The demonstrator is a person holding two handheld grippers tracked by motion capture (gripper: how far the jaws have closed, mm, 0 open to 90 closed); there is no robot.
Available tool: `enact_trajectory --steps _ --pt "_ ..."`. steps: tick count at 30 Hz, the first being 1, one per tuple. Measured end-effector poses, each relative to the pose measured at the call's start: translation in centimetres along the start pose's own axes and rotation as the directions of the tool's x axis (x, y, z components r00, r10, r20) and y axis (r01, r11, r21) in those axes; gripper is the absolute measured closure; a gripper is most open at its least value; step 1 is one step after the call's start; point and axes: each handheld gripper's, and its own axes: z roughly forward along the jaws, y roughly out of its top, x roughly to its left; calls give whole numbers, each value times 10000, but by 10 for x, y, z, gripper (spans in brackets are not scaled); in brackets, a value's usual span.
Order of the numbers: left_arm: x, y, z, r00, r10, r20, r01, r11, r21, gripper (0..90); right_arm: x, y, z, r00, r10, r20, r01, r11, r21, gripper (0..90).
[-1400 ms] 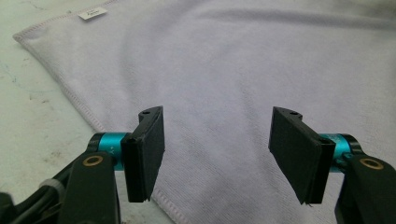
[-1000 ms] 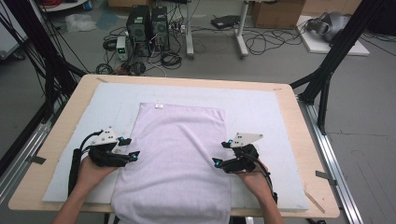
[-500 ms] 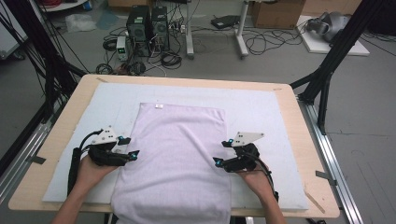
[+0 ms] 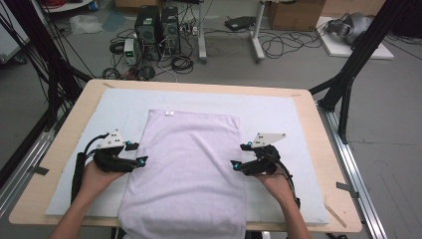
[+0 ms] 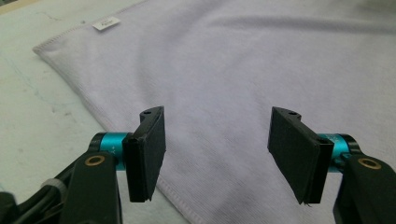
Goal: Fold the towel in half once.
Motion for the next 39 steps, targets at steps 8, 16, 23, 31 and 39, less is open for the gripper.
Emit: enact_trajectory --steps 8,16,23,31,39 --pt "21 16 10 9995 -299 -52 299 9996 -6 388 -29 17 2 9990 446 15 -446 9990 -68 269" --pt "51 51 24 9981 -359 -495 361 9993 48 436 -65 50 11 9978 545 373 -556 9980 291 283" --pt "78 51 47 9904 -903 -1048 953 9945 439 507 -89 47 33 9920 943 835 -998 9929 648 359" --pt "92 33 76 9763 -1733 -1293 1852 9789 861 563 -101 34 58 9844 1251 1240 -1401 9827 1208 435" --pt "85 30 94 9739 -1186 -1934 1448 9812 1275 656 -103 28 73 9795 1159 1648 -1426 9767 1607 497"
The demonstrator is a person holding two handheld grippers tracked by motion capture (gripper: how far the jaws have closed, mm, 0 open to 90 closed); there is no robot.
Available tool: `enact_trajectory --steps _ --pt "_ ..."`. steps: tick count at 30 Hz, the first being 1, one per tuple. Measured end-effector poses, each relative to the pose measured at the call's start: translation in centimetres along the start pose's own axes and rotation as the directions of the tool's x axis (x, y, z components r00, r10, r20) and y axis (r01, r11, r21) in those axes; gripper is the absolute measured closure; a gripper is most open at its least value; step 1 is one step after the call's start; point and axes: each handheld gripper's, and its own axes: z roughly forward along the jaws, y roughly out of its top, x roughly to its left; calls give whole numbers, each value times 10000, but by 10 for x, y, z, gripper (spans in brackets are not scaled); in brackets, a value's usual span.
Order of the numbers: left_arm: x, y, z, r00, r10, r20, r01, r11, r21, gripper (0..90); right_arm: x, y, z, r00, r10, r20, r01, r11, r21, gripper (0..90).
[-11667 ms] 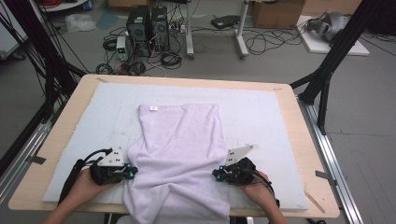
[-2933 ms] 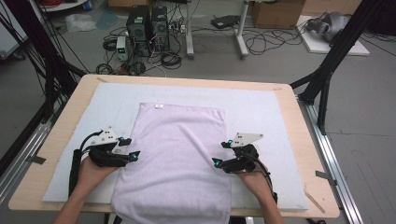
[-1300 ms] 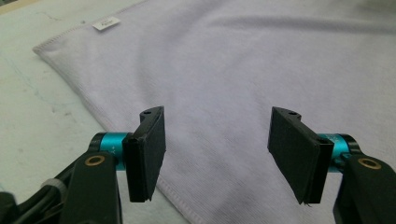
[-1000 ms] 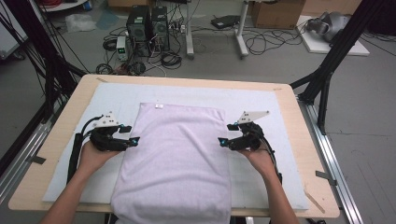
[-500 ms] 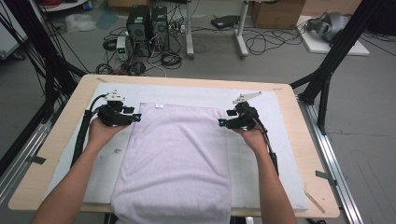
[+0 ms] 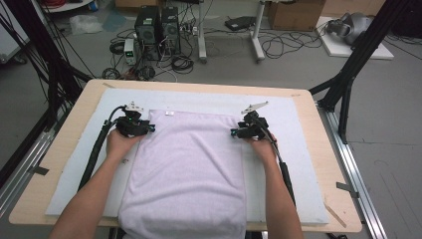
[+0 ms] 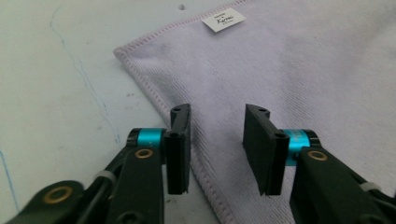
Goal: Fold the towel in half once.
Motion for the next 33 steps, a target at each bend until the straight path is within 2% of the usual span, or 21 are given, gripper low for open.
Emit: enact_trajectory --steps 1,3,7,9,12,15,18,21,23,24,27,28,31,33 --pt "-1 0 0 9999 134 -105 -134 9999 24 678 1 -1 2 10000 -46 82 46 10000 38 514" --pt "-2 1 1 10000 78 5 -78 10000 28 747 1 -1 2 9999 39 161 -37 9999 -122 582" --pt "-1 1 1 10000 -21 57 21 10000 38 850 4 0 2 9999 6 -159 -8 9999 -102 780" --pt "0 1 0 9998 -187 112 187 9998 21 862 5 0 3 9994 13 -357 -16 10000 -72 830" --pt "2 1 -3 9997 -207 113 206 9998 63 873 4 1 1 9987 105 -489 -107 9999 -38 845" --pt "6 4 -13 9994 -294 192 298 9994 -179 875 3 3 -6 9984 177 -541 -190 9995 -243 847" --pt "9 7 -28 9988 -322 366 344 9975 -619 877 3 8 -21 9983 115 -569 -157 9972 -730 848" --pt "6 11 -45 9988 -26 496 67 9965 -834 878 6 12 -36 9976 21 -687 -100 9934 -1142 848" --pt "2 13 -56 9981 232 574 -176 9952 -964 878 10 14 -48 9963 -36 -856 -84 9902 -1391 847" --pt "-1 13 -64 9972 440 599 -372 9932 -1104 879 13 15 -54 9964 -196 -824 77 9896 -1434 847" --pt "-12 12 -84 9941 741 788 -623 9878 -1426 879 25 15 -70 9942 -569 -912 418 9864 -1590 848" --pt "-16 9 -91 9931 815 848 -670 9846 -1616 879 30 13 -77 9929 -720 -942 551 9836 -1716 848" --pt "-28 -2 -106 9895 1048 991 -861 9804 -1774 879 43 1 -91 9894 -819 -1196 581 9801 -1900 848" --pt "-37 -18 -115 9860 1155 1204 -940 9807 -1712 879 52 -10 -97 9867 -796 -1420 510 9795 -1951 847"
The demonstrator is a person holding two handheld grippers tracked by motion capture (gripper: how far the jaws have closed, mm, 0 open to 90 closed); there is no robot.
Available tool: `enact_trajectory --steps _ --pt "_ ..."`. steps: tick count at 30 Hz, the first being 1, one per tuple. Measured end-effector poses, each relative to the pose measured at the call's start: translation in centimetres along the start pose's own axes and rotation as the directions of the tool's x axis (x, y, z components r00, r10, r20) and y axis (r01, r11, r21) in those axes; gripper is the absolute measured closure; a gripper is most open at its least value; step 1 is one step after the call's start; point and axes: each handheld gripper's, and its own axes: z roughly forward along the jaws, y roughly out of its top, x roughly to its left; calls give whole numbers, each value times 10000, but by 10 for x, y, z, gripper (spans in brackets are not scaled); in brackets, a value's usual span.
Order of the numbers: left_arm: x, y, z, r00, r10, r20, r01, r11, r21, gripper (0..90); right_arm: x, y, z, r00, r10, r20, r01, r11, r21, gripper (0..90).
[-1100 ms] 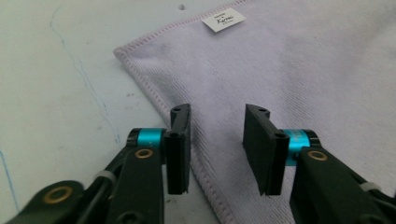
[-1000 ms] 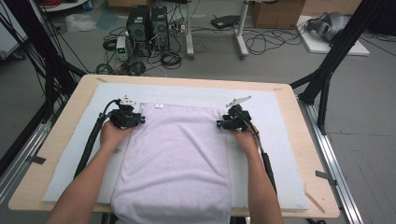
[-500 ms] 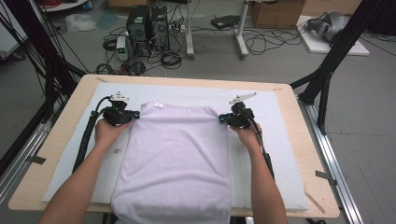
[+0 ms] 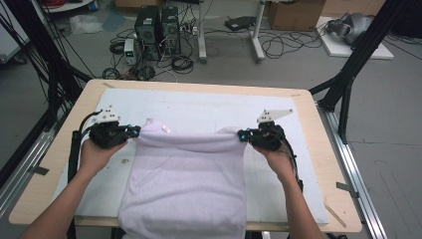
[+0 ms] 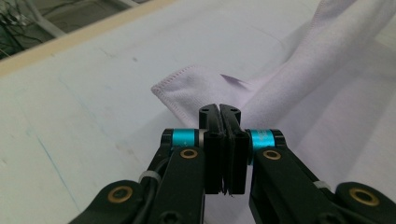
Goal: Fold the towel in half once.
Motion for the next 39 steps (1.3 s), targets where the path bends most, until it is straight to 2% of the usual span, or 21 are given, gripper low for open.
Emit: enact_trajectory --steps 5,6,8,9,11,13,14,16,18,21,23,25,26,28,31,35,39 --pt "-27 -40 -19 9992 -81 386 79 9999 72 879 34 -34 -7 9984 -236 -508 252 9992 311 847" --pt "-32 -46 -22 9987 -78 498 70 9998 159 878 41 -43 -8 9971 -113 -756 138 9994 326 845" --pt "-40 -57 -27 9975 -14 702 -6 9996 284 874 50 -55 -7 9958 -184 -892 235 9982 559 824" --pt "-43 -61 -29 9970 5 778 -32 9994 339 857 54 -62 -7 9944 -163 -1043 242 9970 741 779" --pt "-45 -63 -32 9967 67 812 -112 9984 552 738 58 -68 -9 9933 -142 -1148 239 9962 842 699" --pt "-43 -60 -33 9969 -11 782 -37 9982 607 620 57 -68 -13 9934 -112 -1138 199 9969 758 634" --pt "-42 -57 -32 9974 -30 720 -13 9982 594 570 54 -66 -17 9938 38 -1114 16 9988 490 615" --pt "-38 -52 -29 9985 -139 529 114 9988 485 519 49 -62 -20 9943 196 -1050 -173 9996 223 592" --pt "-32 -48 -21 9990 -235 377 216 9986 485 498 45 -56 -17 9968 230 -764 -220 9997 142 544" --pt "-24 -46 -4 9984 -520 225 503 9963 692 474 39 -52 -4 9994 85 -340 -66 9985 552 492" --pt "-22 -45 7 9982 -566 173 549 9948 859 466 34 -53 6 9989 361 -314 -335 9964 776 478" --pt "-21 -45 16 9988 -485 35 478 9926 1121 466 30 -54 13 9988 442 -228 -418 9945 955 467" --pt "-20 -45 20 9989 -478 32 470 9914 1225 476 27 -54 17 9985 514 -202 -490 9933 1043 471" --pt "-21 -46 25 9996 -276 54 266 9897 1408 594 25 -56 21 9969 695 -355 -646 9902 1234 520" --pt "-23 -46 25 9999 -61 99 46 9895 1443 788 28 -57 24 9978 422 -502 -345 9885 1469 689" --pt "-25 -43 16 10000 -8 81 -1 9940 1097 875 35 -52 19 9990 -70 -452 129 9912 1318 781" --pt "-25 -40 6 10000 18 36 -21 9967 817 895 39 -47 12 9989 -208 -422 254 9934 1117 790"
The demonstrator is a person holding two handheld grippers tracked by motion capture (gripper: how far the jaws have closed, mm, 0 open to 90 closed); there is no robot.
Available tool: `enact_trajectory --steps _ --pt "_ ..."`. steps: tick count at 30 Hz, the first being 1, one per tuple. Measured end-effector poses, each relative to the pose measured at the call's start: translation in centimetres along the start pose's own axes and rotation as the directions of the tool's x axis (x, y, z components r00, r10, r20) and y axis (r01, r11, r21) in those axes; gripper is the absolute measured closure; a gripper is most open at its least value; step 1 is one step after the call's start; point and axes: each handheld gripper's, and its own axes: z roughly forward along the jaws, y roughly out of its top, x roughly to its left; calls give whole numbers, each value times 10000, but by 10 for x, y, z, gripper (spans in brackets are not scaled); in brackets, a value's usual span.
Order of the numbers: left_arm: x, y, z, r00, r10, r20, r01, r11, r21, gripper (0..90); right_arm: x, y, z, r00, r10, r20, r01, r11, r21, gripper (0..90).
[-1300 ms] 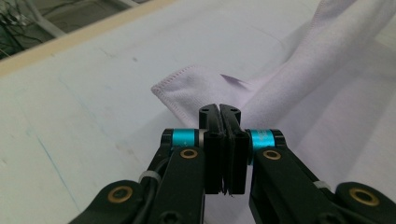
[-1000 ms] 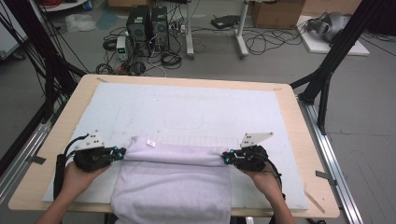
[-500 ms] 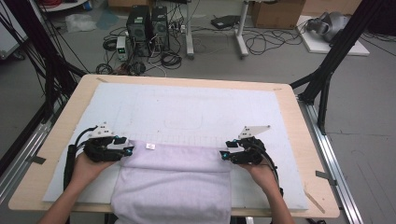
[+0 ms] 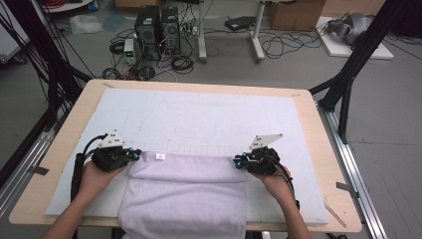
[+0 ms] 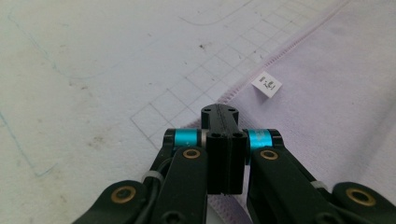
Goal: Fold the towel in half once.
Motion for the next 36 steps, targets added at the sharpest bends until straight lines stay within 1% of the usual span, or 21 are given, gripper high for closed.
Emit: enact_trajectory --steps 1,3,5,6,7,9,10,12,13,14,17,18,19,20,21,24,27,29,32,34,36 --pt "0 0 -3 10000 -12 -24 12 10000 -54 896 0 1 -2 10000 -68 44 68 10000 -54 789" --pt "0 -1 -6 10000 -20 -19 20 10000 -82 896 1 3 -6 10000 -20 95 22 9998 -204 781" --pt "1 -3 -5 9999 -35 97 35 10000 11 893 0 2 -6 9999 8 107 -6 9999 -133 759" --pt "1 -4 -4 9999 -72 106 71 9999 88 860 0 1 -5 9999 36 154 -37 10000 63 746" --pt "1 -5 -1 9999 -110 54 108 9997 201 797 -1 0 -4 9998 59 182 -62 9998 189 735" --pt "2 -7 5 9998 -204 -90 208 9987 466 668 0 -2 -1 9998 -17 199 11 9996 288 735" --pt "3 -7 8 9997 -212 -93 218 9980 595 623 1 -3 0 9998 -31 193 24 9994 339 736" --pt "4 -8 15 9997 -246 -71 250 9971 725 588 3 -5 1 9999 -72 142 67 9994 342 744" --pt "4 -8 18 9998 -173 -89 179 9963 835 584 4 -6 1 9999 -71 150 66 9993 368 744" --pt "3 -8 20 9999 -107 -102 115 9960 882 595 4 -6 0 9997 -132 202 125 9994 310 746" --pt "0 -6 24 9999 131 54 -135 9960 883 741 5 -6 -4 9998 -85 196 83 9999 103 749" --pt "-1 -6 24 9997 249 33 -251 9956 900 810 5 -7 -5 9997 -102 209 100 9999 64 753" --pt "-2 -6 24 9994 346 46 -348 9957 863 851 5 -7 -5 9998 -78 192 76 9999 78 755" --pt "-3 -5 23 9993 381 39 -383 9956 854 867 6 -8 -5 9997 -96 206 94 9999 85 755" --pt "-3 -5 21 9991 423 51 -426 9958 812 873 6 -8 -5 9997 -120 217 120 9999 35 757" --pt "-4 -5 13 9995 318 61 -321 9982 504 877 8 -9 -8 9996 -146 224 148 9999 -86 759" --pt "-5 -4 1 9993 363 -10 -363 9990 249 879 11 -9 -13 9997 -150 210 157 9994 -323 759" --pt "-7 -4 -7 9991 424 -51 -424 9991 92 879 12 -9 -14 9996 -171 220 179 9992 -365 758" --pt "-12 -7 -19 9986 528 -51 -528 9986 -61 880 15 -10 -16 9996 -211 172 218 9989 -406 755" --pt "-17 -11 -24 9983 578 -51 -578 9983 -89 880 17 -11 -16 9997 -190 135 195 9990 -404 756" --pt "-20 -14 -28 9980 637 -12 -637 9979 -99 880 19 -12 -16 9996 -274 122 279 9989 -389 755"
